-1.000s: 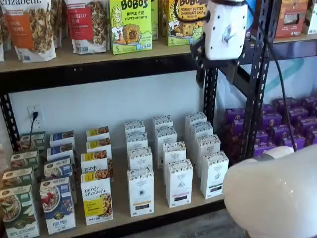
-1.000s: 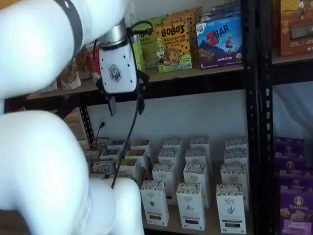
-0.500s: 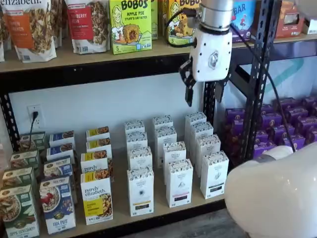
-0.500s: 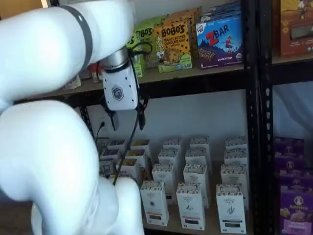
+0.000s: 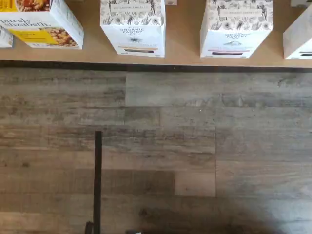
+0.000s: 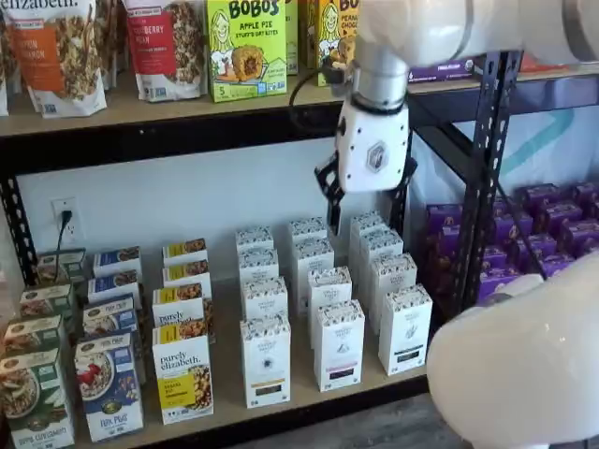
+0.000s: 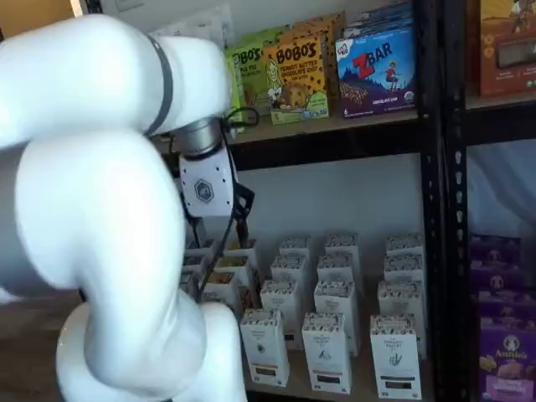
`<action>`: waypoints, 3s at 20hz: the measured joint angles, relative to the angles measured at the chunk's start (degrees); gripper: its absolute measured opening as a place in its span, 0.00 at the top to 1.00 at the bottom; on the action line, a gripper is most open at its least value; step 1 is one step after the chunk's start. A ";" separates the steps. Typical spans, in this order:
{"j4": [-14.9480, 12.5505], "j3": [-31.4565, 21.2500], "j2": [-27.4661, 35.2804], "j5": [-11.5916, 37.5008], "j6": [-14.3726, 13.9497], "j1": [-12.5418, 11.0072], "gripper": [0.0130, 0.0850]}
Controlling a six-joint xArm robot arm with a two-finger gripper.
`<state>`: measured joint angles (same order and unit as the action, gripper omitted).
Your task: Pick up the white box with a yellow strip in the middle, on the bottom shelf, the fourth box from the left
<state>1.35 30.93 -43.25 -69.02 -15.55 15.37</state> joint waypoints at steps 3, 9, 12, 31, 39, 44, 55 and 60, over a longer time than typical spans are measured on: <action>-0.74 -1.19 3.28 4.17 -1.46 1.24 0.00; -0.05 -3.16 10.79 15.11 -2.38 2.68 0.00; 0.24 -2.78 16.03 19.92 -2.07 2.65 0.00; -1.94 2.29 38.47 36.52 -5.68 4.92 0.00; -2.69 3.84 45.15 43.37 -6.21 4.88 0.00; -2.32 6.10 49.79 44.88 -5.87 4.85 0.00; -11.13 12.21 60.49 50.28 -13.47 4.20 0.00; -11.34 14.52 64.00 52.53 -12.98 3.46 0.00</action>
<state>-10.00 45.45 20.75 -16.49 -28.53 18.83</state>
